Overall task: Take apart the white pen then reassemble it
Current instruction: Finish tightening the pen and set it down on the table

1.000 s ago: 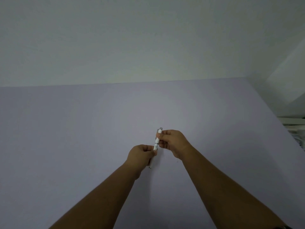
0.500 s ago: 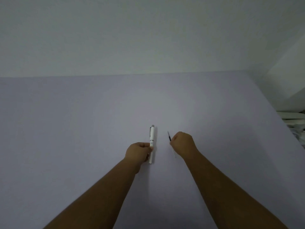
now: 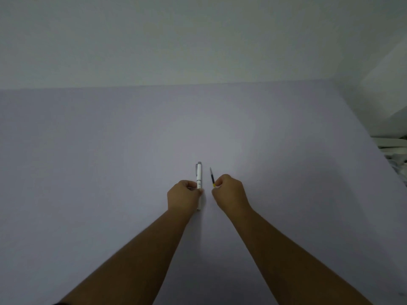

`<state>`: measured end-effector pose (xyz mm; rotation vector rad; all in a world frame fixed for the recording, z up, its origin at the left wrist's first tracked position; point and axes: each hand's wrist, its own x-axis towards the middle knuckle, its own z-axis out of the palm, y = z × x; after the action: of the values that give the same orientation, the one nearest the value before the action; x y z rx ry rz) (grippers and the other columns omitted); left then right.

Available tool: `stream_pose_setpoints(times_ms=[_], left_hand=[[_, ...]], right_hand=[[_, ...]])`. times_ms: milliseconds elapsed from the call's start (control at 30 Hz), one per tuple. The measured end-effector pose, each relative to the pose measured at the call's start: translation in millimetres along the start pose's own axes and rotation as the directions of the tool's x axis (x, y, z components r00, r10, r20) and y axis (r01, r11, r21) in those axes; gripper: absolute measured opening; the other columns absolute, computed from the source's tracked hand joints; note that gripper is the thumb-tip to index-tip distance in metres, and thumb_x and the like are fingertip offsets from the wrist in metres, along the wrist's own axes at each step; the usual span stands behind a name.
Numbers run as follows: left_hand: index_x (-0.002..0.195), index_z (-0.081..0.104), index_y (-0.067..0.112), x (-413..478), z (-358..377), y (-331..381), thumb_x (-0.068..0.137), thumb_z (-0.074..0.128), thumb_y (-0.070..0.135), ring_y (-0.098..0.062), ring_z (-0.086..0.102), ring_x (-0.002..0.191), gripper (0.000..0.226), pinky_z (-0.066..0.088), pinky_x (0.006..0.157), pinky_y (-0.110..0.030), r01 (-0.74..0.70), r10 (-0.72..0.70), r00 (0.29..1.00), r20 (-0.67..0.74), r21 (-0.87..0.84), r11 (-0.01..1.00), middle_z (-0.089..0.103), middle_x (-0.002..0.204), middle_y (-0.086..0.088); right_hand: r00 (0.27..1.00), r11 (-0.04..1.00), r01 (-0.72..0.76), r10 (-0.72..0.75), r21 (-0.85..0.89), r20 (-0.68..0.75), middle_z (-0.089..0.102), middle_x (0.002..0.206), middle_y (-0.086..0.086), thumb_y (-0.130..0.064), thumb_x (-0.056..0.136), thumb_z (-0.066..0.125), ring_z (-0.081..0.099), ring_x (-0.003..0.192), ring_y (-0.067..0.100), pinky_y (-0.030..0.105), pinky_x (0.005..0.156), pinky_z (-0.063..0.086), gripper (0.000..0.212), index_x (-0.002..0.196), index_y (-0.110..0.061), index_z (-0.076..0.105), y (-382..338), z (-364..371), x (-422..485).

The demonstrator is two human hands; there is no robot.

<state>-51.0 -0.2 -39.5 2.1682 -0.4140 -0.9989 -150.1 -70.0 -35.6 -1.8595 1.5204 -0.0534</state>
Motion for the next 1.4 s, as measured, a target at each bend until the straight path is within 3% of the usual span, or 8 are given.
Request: stream_pose_setpoints(times_ms=[233,333,500,967,1400], left_hand=[[0.104,0.068,0.011,4,3,-1,0.083,0.068,0.021,-0.022,0.067,0.087,0.022,0.054,0.074,-0.028,0.009,-0.008,1.0,-0.025,0.007,1.0,0.071,0.096,-0.007],[0.099,0.069,0.012,5,3,-1,0.083,0.068,0.022,-0.021,0.067,0.084,0.019,0.055,0.074,-0.028,0.015,-0.015,0.999,-0.028,0.022,1.0,0.071,0.092,-0.005],[0.095,0.07,0.013,6,2,-2,0.082,0.069,0.022,-0.023,0.068,0.087,0.016,0.058,0.084,-0.035,0.031,-0.03,0.999,-0.022,0.02,0.999,0.072,0.093,-0.007],[0.085,0.067,0.015,3,-1,0,0.081,0.069,0.021,-0.024,0.069,0.081,0.007,0.059,0.082,-0.04,0.035,-0.035,0.999,0.002,-0.012,0.999,0.071,0.084,-0.006],[0.075,0.063,0.019,2,-5,-1,0.083,0.068,0.02,-0.026,0.069,0.083,0.009,0.059,0.083,-0.042,0.035,-0.034,0.999,0.024,-0.04,0.999,0.071,0.085,-0.009]], right_hand=[[0.999,0.998,-0.027,0.026,0.049,0.027,0.068,0.102,0.012,-0.012,0.085,0.056,0.063,0.083,0.024,0.028,0.069,0.05,0.017,0.101,-0.009,0.062,-3,8,-1],[0.999,0.995,-0.044,0.041,0.091,0.034,0.069,0.099,0.012,-0.012,0.084,0.057,0.068,0.085,0.028,0.035,0.075,0.058,0.017,0.099,-0.009,0.063,-4,8,-2],[0.998,0.991,-0.058,0.054,0.117,0.037,0.069,0.097,0.011,-0.015,0.083,0.059,0.069,0.085,0.029,0.038,0.077,0.059,0.014,0.096,-0.011,0.063,-4,8,-2],[0.998,0.995,-0.047,0.043,0.093,0.042,0.07,0.092,0.008,-0.021,0.082,0.059,0.069,0.083,0.026,0.032,0.074,0.057,0.013,0.091,-0.013,0.064,-2,12,-2],[0.999,0.995,-0.03,0.026,0.095,0.034,0.068,0.1,0.008,-0.023,0.085,0.062,0.065,0.09,0.024,0.029,0.075,0.052,0.018,0.099,-0.011,0.063,1,12,-4]])
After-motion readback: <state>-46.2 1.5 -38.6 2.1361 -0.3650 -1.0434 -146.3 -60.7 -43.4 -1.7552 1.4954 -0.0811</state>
